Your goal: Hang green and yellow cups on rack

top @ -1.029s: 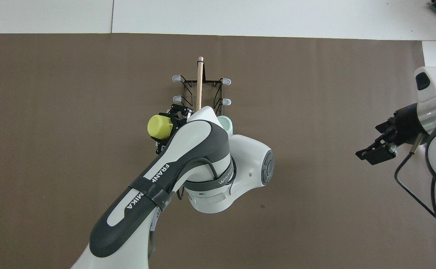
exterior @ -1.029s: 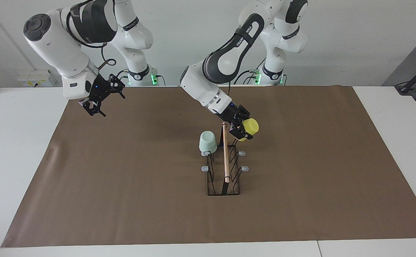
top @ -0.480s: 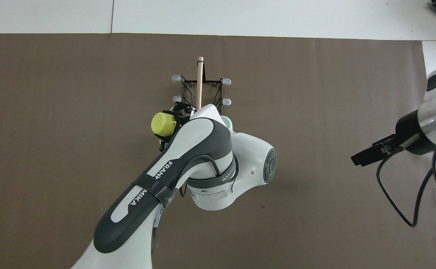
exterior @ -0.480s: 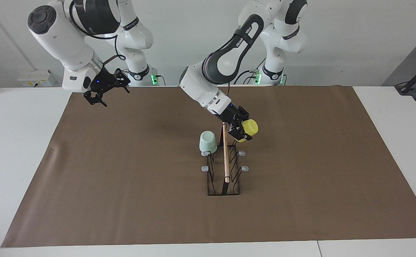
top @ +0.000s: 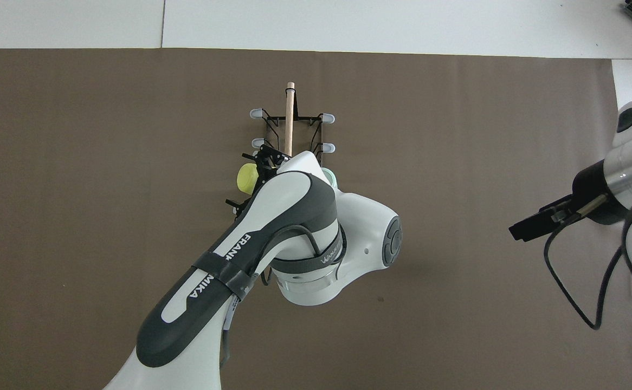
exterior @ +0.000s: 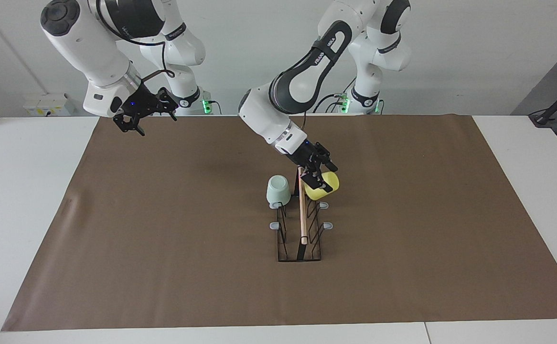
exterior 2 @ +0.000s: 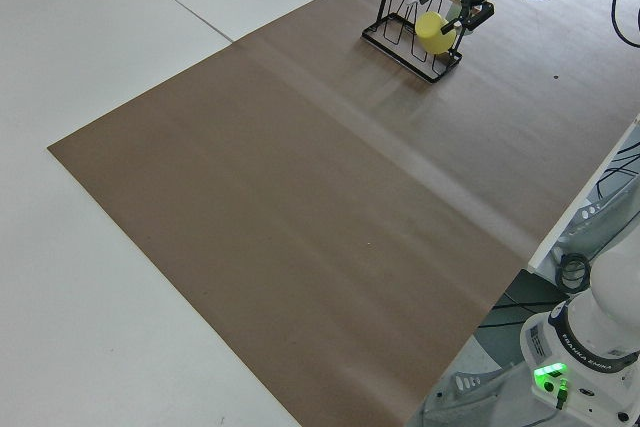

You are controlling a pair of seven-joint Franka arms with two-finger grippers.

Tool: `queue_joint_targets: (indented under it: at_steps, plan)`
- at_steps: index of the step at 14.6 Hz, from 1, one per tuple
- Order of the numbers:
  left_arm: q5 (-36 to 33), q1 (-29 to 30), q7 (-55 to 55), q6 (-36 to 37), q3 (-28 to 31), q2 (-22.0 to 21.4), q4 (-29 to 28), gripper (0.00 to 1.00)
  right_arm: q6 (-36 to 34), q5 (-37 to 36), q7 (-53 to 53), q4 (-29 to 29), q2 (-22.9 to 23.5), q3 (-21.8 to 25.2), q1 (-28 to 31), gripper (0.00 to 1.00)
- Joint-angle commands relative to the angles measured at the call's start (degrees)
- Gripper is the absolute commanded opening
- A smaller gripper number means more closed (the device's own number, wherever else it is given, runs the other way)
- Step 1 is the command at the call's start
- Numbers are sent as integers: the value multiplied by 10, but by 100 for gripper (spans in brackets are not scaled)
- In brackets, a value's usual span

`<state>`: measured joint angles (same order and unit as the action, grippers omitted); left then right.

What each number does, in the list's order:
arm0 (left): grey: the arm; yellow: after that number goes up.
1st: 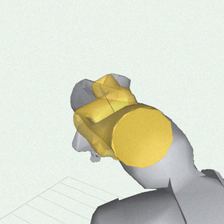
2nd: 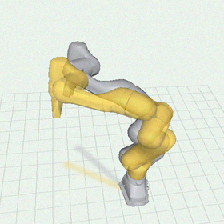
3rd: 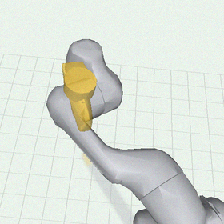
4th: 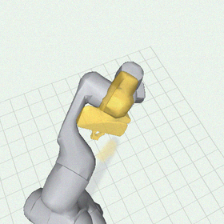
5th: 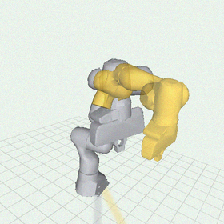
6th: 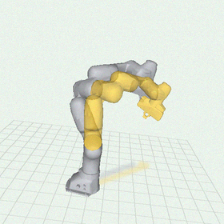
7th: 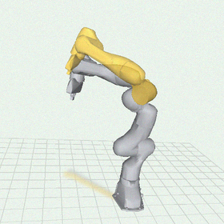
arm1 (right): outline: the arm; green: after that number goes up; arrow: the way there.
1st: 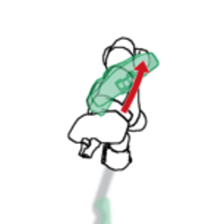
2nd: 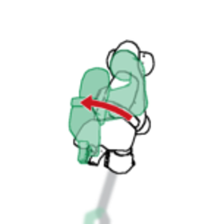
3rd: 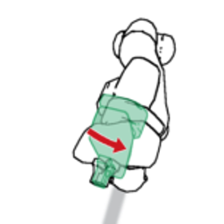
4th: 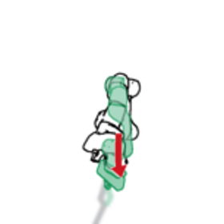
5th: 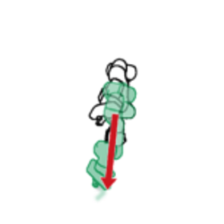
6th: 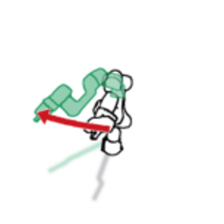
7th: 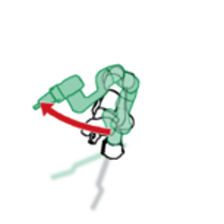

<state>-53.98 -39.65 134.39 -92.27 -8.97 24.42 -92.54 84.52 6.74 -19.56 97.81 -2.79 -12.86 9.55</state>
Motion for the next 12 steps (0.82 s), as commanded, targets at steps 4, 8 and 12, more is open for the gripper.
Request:
queue_joint_targets:
  at_steps: [4, 8, 12]
  plan:
    - [-9, -9, -4, 25, 9, 18, 42, 100, 78, -77, 114, 0, -4, 50, -52, 100]
    - [-4, 3, -45, 17, 11, 19, 64, 100, 80, -75, 148, 3, -6, 52, -56, 100]
    - [33, 68, -104, -34, 11, -22, 76, 100, 81, -77, 148, -3, 3, 97, -96, 100]
